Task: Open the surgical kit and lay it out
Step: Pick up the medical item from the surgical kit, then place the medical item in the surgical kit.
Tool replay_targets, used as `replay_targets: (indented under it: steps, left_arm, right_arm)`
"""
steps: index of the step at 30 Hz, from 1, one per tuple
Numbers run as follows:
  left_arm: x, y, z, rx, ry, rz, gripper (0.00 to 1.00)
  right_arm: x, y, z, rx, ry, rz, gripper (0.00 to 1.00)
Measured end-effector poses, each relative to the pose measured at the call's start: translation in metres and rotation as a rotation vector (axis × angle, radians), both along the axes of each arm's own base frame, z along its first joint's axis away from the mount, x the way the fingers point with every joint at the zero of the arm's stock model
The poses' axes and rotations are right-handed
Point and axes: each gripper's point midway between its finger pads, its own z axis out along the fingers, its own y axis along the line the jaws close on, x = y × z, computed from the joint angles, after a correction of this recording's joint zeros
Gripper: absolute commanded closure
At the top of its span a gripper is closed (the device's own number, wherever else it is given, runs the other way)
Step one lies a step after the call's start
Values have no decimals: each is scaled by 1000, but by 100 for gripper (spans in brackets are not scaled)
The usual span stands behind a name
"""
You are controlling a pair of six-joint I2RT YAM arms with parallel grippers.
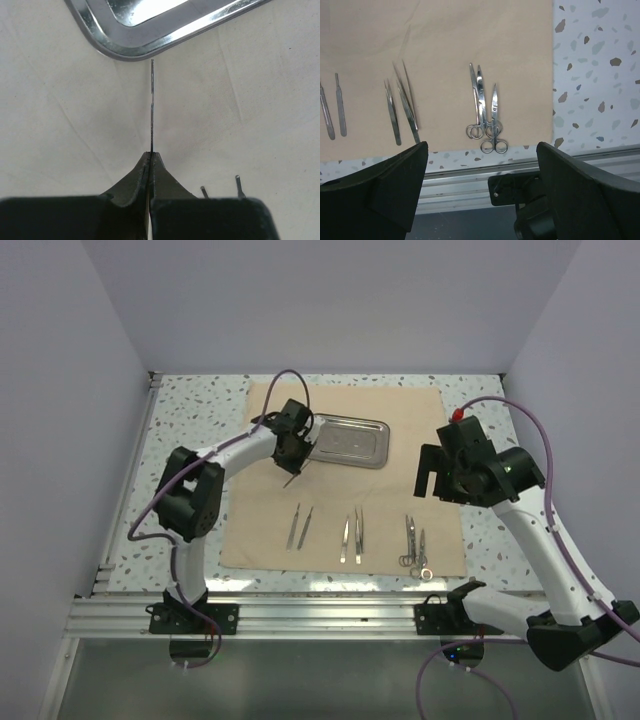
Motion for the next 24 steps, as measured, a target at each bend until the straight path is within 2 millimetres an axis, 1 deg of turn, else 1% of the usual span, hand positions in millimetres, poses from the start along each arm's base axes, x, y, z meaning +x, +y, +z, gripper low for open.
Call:
replay_targets:
  steps: [4,6,8,11,13,15,18,19,21,22,23,24]
  left_arm:
    - [-4,4,17,-5,-15,44,100]
    - [-10,6,27,-25,-20,72,100]
    - [-21,9,38,-56,-27,104,100]
    - [-48,13,50,-106,-22,169,100]
    - [-68,13,53,-127,-9,197,100]
    - [-92,5,50,-146,7,205,100]
    - [-128,-8,34,-152,57,211,100]
    - [-138,-10,27,-149,79,216,98]
    - [-151,-8,14,-139,113,244,81]
    - [-154,-6,10,-136,124,260,73]
    - [-156,-4,7,-131,133,282,57]
    - [-156,-3,6,-130,132,303,52]
  right_arm:
    - [-1,0,1,3,-5,0,6]
    - [-2,-1,0,4,-6,0,6]
    - [-3,-1,-1,3,-5,1,6]
    - [-5,-2,-4,5,-4,2,6]
    - [-6,-1,-6,10,-1,5,6]
    - [-7,0,-8,14,2,8,6]
    - [-6,1,-8,17,-1,9,6]
    - [-6,1,-8,18,-1,10,6]
    - [-6,1,-8,19,0,11,6]
    - [-6,1,-8,19,1,12,6]
    - [-6,2,-9,21,2,14,6]
    - [-6,2,-9,21,2,15,6]
